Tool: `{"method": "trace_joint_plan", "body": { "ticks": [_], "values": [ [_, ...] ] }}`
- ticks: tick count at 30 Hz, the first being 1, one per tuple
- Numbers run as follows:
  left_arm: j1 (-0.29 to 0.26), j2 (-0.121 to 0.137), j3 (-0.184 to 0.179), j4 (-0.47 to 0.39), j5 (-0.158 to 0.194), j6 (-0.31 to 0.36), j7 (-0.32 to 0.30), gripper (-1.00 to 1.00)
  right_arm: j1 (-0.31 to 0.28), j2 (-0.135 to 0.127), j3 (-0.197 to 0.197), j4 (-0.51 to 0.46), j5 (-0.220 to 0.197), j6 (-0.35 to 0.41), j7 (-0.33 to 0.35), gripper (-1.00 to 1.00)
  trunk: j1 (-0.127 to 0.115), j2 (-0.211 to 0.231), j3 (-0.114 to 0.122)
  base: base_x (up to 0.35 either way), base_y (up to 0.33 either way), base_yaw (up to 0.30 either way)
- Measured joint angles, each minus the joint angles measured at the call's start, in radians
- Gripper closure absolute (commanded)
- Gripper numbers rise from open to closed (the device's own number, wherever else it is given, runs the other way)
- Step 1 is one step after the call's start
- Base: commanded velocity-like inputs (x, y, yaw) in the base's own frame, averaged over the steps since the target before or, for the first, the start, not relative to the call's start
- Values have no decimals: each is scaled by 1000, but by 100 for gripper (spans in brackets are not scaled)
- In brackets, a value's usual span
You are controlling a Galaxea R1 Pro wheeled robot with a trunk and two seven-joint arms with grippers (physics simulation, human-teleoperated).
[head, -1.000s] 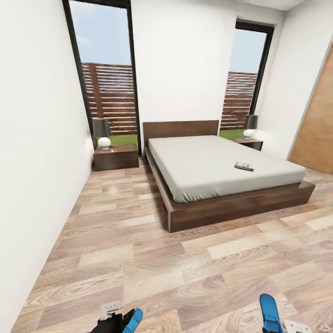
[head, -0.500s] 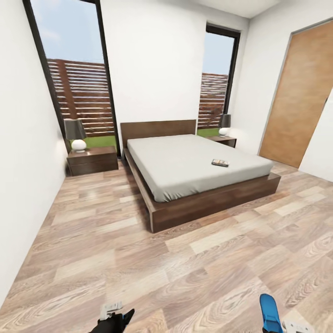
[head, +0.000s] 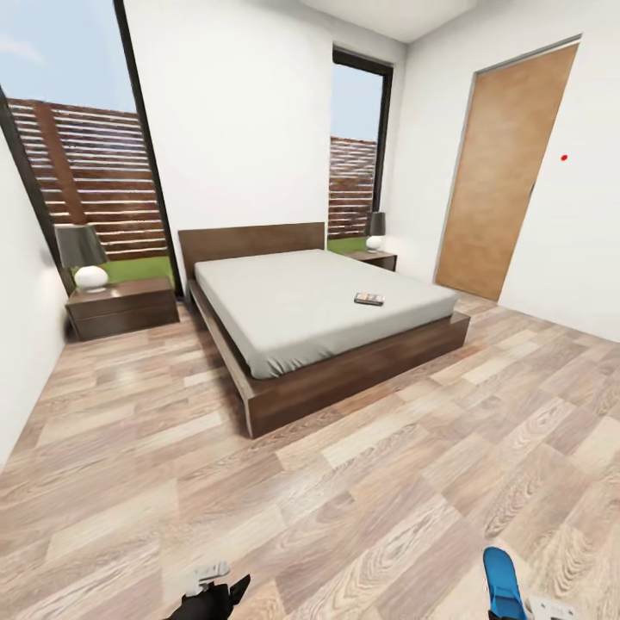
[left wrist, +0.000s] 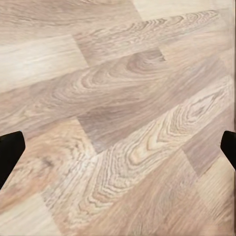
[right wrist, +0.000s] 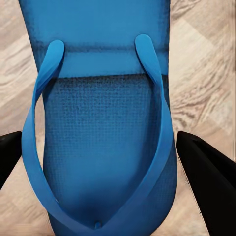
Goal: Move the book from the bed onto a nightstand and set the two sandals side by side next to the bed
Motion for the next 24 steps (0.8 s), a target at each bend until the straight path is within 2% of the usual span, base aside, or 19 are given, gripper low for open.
{"method": "trace_joint_plan", "body": {
  "ticks": [6,24],
  "values": [
    [0,0,0,0,0,0,0,-100,0,1,0,-1,1,-1,-2,100,0,0,0,0,0,-213],
    [0,0,0,0,1,0,0,-100,0,-1,-1,-3,0,0,3,100,0,0,0,0,0,-7]
  ]
}}
